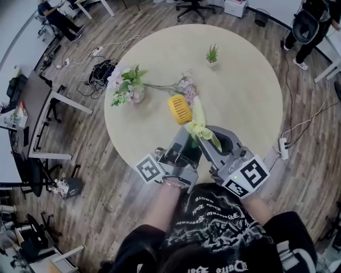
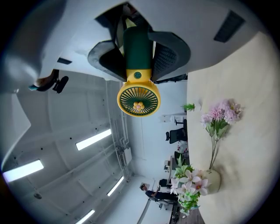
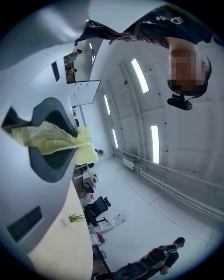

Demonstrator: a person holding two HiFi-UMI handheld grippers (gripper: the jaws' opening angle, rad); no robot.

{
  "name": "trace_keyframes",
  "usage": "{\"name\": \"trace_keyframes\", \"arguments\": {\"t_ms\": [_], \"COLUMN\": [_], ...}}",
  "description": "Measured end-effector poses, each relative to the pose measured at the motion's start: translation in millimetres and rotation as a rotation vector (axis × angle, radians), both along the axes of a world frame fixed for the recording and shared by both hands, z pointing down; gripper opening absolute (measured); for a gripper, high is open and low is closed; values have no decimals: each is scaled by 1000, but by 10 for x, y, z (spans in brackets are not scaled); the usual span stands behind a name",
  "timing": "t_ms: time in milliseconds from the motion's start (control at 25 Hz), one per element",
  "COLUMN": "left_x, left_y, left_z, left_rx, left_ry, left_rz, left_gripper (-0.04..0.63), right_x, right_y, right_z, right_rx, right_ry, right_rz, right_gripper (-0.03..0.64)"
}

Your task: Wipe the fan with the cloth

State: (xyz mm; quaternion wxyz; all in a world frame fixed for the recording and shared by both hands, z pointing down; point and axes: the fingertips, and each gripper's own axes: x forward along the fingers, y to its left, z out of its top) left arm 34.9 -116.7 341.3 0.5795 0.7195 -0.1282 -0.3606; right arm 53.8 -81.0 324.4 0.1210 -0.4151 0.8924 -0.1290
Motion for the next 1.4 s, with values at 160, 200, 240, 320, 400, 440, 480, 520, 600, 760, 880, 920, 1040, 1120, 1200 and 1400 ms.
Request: {"name": "trace_keyframes", "arguments": {"t_ms": [160,200,240,320,400,440,480,520,600,760,880,920,1040,1120,1200,1400], "left_x": [67,71,77,85,80,75,70,67,77,60,-54,-97,-164,-125,-52,15], "left_y": [59,65,74,98,104,101,99,103,133,158,77,48,32,64,97,124], "left_z": [-5,-13,-29,-78,-123,-138,-152,-165,-170,-150,-175,-189,-261,-309,-323,-341], "left_rx": [-9,0,8,15,11,9,9,12,25,48,47,43,61,93,113,128], "left_ry": [50,44,42,73,112,122,127,129,113,95,160,193,252,218,163,99], "left_rz": [48,64,81,119,139,143,147,151,161,162,107,83,59,90,130,183], "left_gripper": [195,195,195,195,195,195,195,195,195,195,195,195,195,195,195,195], "right_x": [66,69,73,82,81,78,76,77,94,88,16,-7,-40,-22,-2,-5], "right_y": [-56,-49,-43,-50,-84,-103,-119,-133,-159,-177,-178,-160,-64,-54,-99,-134], "right_z": [-49,-52,-61,-103,-154,-173,-185,-190,-163,-94,-56,-39,-27,-100,-224,-415], "right_rx": [-1,-2,0,9,17,19,17,12,-9,-44,-70,-80,-79,-45,-5,62], "right_ry": [-44,-49,-53,-62,-69,-73,-81,-91,-101,-85,-82,-85,-101,-111,-120,-55], "right_rz": [12,8,4,-1,0,1,2,3,9,-2,-43,-64,-108,-100,-81,-74], "right_gripper": [49,49,49,49,49,49,49,49,48,48,46,46,46,46,46,46]}}
